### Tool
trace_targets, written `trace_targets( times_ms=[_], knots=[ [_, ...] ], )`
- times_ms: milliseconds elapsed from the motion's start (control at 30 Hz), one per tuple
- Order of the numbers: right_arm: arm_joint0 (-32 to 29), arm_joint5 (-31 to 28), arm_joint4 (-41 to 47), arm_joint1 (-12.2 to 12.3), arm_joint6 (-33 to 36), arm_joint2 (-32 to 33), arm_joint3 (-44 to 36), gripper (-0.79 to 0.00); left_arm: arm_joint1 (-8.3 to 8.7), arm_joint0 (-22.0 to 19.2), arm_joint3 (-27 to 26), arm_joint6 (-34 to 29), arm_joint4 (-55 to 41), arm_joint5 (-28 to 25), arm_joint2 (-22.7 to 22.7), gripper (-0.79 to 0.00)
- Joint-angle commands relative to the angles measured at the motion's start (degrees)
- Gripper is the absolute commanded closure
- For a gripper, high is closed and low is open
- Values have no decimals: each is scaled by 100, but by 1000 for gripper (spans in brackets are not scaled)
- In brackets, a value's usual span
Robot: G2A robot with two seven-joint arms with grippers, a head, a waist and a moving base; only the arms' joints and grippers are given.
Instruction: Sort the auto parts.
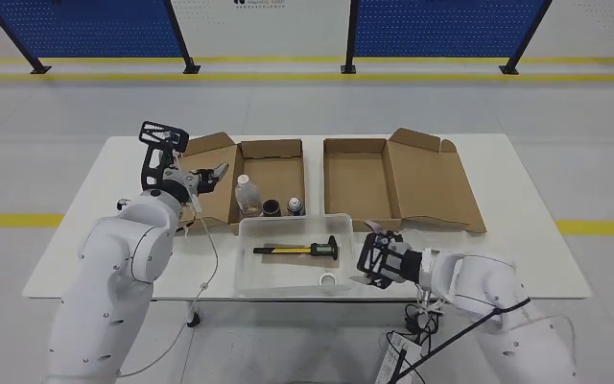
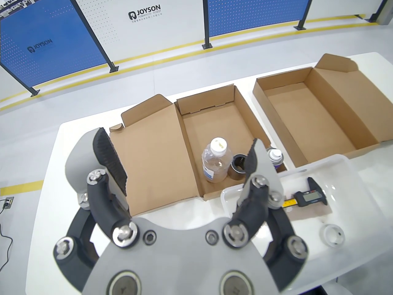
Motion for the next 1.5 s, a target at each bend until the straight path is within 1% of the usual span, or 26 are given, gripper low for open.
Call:
trace_targets(
  times_ms=[0, 500, 567, 633, 767, 900, 967, 1033, 1100, 1233, 1467],
  knots=[
    [56, 134, -9, -13, 0, -162, 104, -785, 0, 0, 0, 0, 0, 0, 0, -785],
    [56, 134, -9, -13, 0, -162, 104, -785, 0, 0, 0, 0, 0, 0, 0, -785],
    [231, 68, -183, -16, -26, -255, 50, -785, 0, 0, 0, 0, 0, 0, 0, -785],
    [458, 161, -204, -35, -1, -358, 113, -785, 0, 0, 0, 0, 0, 0, 0, -785],
    [1069, 630, 223, -114, 496, -682, 170, -785, 0, 0, 0, 0, 0, 0, 0, -785],
    [1788, 1009, 503, -204, 1488, -1143, 372, -785, 0, 0, 0, 0, 0, 0, 0, -785],
    [2118, 1251, 467, -250, 2105, -1397, 556, -785, 0, 0, 0, 0, 0, 0, 0, -785],
    [2339, 1483, 531, -306, 2415, -1648, 674, -785, 0, 0, 0, 0, 0, 0, 0, -785],
    [2517, 1625, 606, -348, 2555, -1797, 877, -785, 0, 0, 0, 0, 0, 0, 0, -785],
    [2803, 1679, 596, -410, 2658, -2048, 1267, -785, 0, 0, 0, 0, 0, 0, 0, -785],
    [2803, 1679, 596, -410, 2658, -2048, 1267, -785, 0, 0, 0, 0, 0, 0, 0, -785]
  ],
)
